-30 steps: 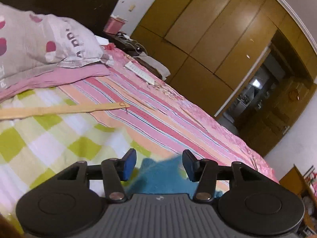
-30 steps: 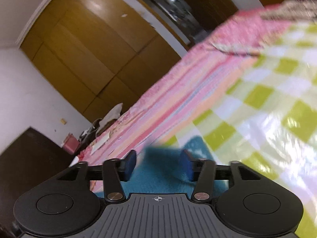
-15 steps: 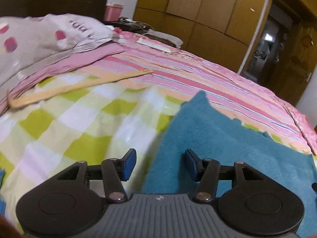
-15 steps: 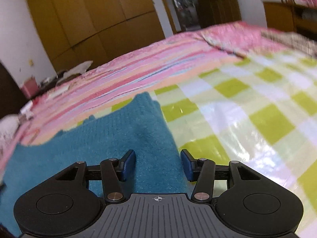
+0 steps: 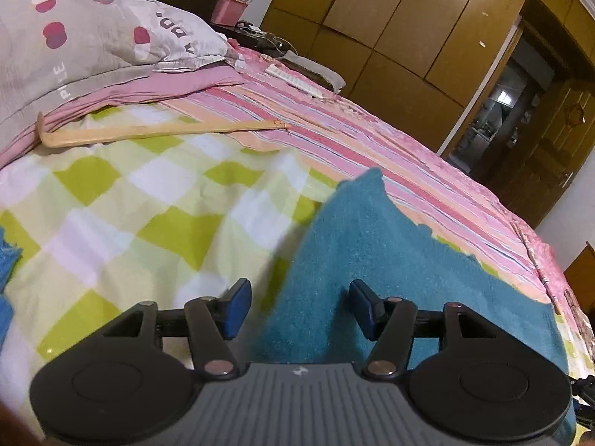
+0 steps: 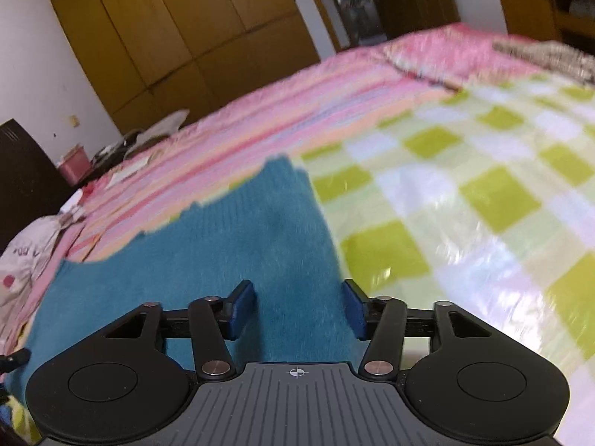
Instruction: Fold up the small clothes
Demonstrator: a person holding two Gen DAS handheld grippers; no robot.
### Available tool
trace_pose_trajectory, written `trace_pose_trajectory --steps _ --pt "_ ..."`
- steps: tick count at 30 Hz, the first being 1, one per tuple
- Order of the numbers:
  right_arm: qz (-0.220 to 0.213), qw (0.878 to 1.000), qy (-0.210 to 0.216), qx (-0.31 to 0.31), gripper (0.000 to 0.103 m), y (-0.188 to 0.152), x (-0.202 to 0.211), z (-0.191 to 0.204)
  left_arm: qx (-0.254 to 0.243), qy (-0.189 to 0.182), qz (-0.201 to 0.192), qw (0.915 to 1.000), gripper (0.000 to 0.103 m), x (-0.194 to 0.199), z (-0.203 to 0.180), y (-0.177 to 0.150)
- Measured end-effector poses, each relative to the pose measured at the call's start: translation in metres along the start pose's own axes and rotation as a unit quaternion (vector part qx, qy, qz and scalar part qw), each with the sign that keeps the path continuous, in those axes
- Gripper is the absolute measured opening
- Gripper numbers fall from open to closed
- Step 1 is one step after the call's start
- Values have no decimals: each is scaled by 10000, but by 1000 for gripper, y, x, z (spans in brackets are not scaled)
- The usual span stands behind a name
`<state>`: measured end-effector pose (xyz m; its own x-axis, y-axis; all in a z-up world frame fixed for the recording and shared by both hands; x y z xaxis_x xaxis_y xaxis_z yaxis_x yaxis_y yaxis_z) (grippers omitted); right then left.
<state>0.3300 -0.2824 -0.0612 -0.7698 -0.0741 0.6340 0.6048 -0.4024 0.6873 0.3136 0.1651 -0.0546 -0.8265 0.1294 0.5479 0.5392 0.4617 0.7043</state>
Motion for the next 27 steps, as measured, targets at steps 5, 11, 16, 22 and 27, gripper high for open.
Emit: trace_pose_trajectory --steps 5,11,16,22,27 --pt "41 9999 149 69 60 -2 8 2 -57 -388 -174 9991 69 9 -6 6" --pt "190 9992 333 76 73 -12 -5 4 -168 -209 124 9996 88 -20 -5 1" --pt "254 9991 319 81 67 -11 -7 7 -22 -542 303 9981 75 -26 -2 -3" --pt "492 9975 505 -87 38 -12 6 4 32 -940 623 9936 42 -17 -10 -8" --pt "672 9961 547 158 33 -22 34 0 -178 -1013 787 9916 38 10 -16 -19"
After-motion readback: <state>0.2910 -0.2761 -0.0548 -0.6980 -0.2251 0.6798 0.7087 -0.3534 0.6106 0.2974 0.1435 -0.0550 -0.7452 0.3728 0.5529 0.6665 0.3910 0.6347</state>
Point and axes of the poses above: each gripper's, at about its wrist camera, not at the fingertips, and x roughly against the way its jaws point, z to its left, y to its top, the point moved 4 cm from there along -x, roughly the way its jaws point, and after that the axes turned 4 degrees about -y, right-handed, at the moved point
